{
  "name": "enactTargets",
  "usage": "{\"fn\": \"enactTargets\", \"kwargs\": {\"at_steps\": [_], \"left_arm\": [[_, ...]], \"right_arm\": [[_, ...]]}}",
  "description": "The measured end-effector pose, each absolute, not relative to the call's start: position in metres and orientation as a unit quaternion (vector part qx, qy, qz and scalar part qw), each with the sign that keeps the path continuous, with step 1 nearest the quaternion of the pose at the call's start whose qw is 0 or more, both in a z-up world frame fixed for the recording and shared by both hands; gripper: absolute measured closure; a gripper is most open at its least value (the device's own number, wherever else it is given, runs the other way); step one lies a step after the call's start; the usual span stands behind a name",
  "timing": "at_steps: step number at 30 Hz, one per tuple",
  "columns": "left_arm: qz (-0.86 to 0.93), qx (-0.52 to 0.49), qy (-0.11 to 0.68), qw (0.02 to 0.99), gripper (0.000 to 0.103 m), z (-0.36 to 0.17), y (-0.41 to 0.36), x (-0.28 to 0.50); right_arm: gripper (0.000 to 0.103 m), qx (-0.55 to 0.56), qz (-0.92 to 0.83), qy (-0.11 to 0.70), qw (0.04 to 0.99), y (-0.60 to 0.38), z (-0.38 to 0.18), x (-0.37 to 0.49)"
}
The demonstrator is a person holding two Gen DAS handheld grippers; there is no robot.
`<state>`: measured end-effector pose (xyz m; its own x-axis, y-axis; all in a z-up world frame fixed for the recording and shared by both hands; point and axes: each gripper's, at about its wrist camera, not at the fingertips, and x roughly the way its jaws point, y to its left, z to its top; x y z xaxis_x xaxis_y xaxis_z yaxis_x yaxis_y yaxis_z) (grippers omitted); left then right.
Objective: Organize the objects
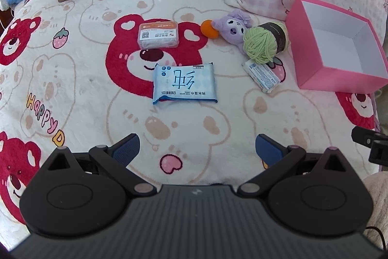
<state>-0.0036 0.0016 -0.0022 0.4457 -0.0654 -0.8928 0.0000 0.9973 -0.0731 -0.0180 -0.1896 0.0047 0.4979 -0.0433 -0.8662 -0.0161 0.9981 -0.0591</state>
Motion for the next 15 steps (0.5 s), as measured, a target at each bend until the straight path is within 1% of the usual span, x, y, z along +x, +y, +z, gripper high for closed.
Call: {"fn": "enactTargets", "kwargs": {"at_steps": [2,3,15], "left_arm": [[-0.020,-0.031,0.527,0.849,0.000,-0.0029,0.0022,-0.0042],[-0.023,-0.032,0.528,0.849,0.000,-0.0032,0.0025,-0.0048],[-0.033,-0.031,0.527,0.849,0.000,0.0010,-0.0056,-0.0097]], "right_arm": [[0.008,-0.020,0.003,0.507,0.862,-0.1904,0.0059,-0.0193],[0.008,-0.014,0.007,0.508,0.861,-0.1902,0.0061,-0.0206],[0.007,-0.012,-0.010,0.505,0.863,-0.1966,0.0114,-0.0198]]}}
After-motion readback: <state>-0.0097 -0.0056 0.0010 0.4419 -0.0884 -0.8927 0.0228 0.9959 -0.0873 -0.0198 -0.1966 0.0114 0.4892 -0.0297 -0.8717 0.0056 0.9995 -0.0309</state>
